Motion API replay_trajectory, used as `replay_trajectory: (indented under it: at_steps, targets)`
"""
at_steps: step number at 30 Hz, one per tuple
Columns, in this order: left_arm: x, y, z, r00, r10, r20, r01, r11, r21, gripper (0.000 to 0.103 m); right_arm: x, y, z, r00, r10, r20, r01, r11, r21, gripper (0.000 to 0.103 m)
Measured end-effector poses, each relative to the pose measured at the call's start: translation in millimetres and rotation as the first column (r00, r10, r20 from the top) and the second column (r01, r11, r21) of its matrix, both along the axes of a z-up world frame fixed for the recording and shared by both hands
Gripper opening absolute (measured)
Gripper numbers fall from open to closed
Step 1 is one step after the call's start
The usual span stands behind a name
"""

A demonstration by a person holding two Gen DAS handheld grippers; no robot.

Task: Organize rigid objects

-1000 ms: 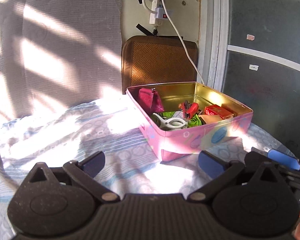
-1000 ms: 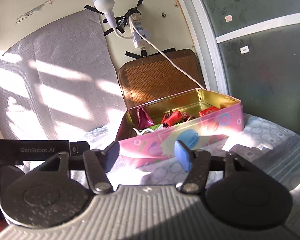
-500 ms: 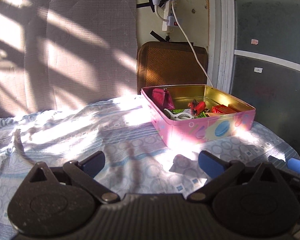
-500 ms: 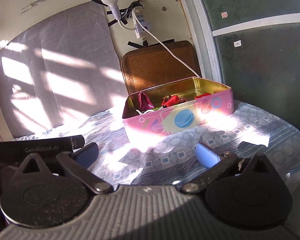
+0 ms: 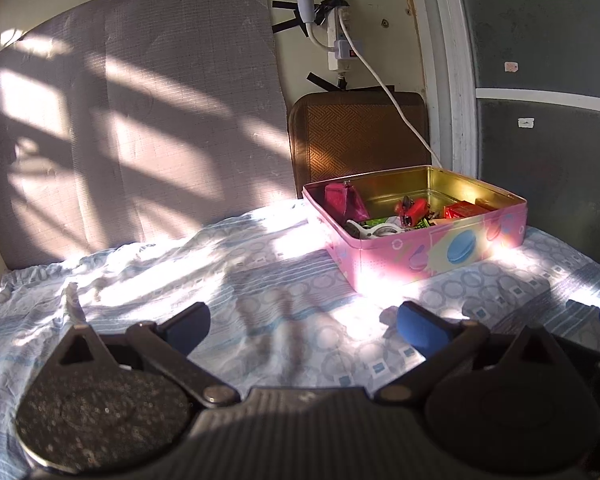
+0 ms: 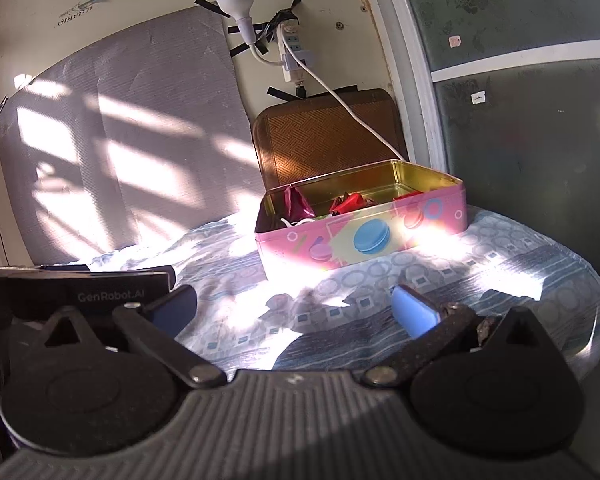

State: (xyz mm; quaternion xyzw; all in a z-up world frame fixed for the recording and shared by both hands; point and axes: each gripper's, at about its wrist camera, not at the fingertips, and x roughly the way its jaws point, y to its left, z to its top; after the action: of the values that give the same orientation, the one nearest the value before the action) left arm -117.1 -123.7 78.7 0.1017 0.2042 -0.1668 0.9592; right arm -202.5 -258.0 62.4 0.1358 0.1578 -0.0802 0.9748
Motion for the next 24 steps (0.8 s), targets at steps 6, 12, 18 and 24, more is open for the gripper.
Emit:
replay_trajectory:
  at_steps: [6, 12, 18, 24]
  targets:
    - [4, -4, -4, 0.999, -0.012, -0.033, 0.012, 1.0, 0.005, 0.103, 6, -6, -6, 1.0, 0.003, -0.021, -0.003, 1.0, 0.013, 0.103]
    - [14, -5, -11, 0.998, 0.002, -0.062, -0.002, 1.0, 0.002, 0.103, 17, -14, -14, 0.999, -0.005, -0.044, 0.006, 0.999, 0.033, 0.103]
    - [31, 1, -17, 0.994, 0.053, -0.093, -0.052, 0.998, 0.018, 0.103, 37, -22, -24, 0.999, -0.029, -0.045, 0.033, 0.996, 0.084, 0.103]
    - [49, 2, -27, 0.985, 0.09, -0.145, -0.089, 0.996, 0.016, 0.103, 40, -17, -29, 0.996, -0.089, 0.002, 0.089, 0.996, 0.011, 0.103]
